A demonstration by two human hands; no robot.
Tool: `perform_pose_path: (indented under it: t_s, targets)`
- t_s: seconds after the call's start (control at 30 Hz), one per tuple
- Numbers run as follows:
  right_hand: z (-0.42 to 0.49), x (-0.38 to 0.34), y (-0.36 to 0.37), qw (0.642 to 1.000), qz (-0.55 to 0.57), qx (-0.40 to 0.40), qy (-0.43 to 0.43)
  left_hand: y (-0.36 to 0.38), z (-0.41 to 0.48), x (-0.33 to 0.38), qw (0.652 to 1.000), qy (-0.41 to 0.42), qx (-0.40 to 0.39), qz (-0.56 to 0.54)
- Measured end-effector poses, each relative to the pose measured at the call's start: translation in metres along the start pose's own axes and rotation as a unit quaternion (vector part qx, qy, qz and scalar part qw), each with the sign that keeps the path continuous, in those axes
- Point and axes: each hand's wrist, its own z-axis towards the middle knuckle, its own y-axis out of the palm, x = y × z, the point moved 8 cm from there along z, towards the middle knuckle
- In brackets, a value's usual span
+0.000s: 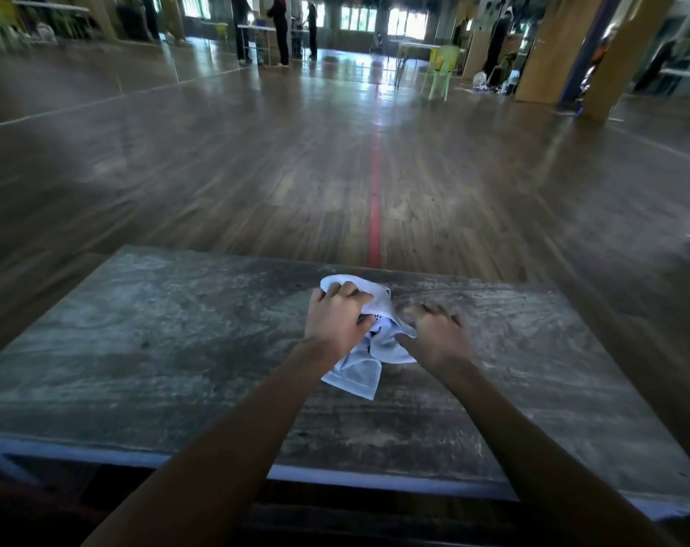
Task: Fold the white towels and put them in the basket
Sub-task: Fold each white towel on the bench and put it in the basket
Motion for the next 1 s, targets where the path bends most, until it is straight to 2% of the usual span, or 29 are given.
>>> perform_pose_path:
  t_s: [0.2,0.43,0.8,0.9,1.0]
  targets:
    - [0.014,0.013,-0.029,0.994,0.086,0.063,0.003,-0.013,0.020,0.012,0.998,0.055,0.029,0.000]
    - [0.020,0.006,-0.134,0.987,0.134,0.078,-0.038,-0.122,0.046,0.024,0.996,0.077,0.049,0.007]
    - [-0.021,-0.041,-0.334,0.977,0.098,0.136,-0.131,-0.326,0.048,0.056,0.987,0.105,0.109,0.054]
    - [-0.033,-0.058,-0.378,0.970,0.077,0.167,-0.161,-0.373,0.040,0.062,0.986,0.104,0.126,0.041]
    - [-0.043,-0.070,-0.411,0.975,0.028,0.151,-0.164,-0.424,0.035,0.058,0.983,0.085,0.164,0.012]
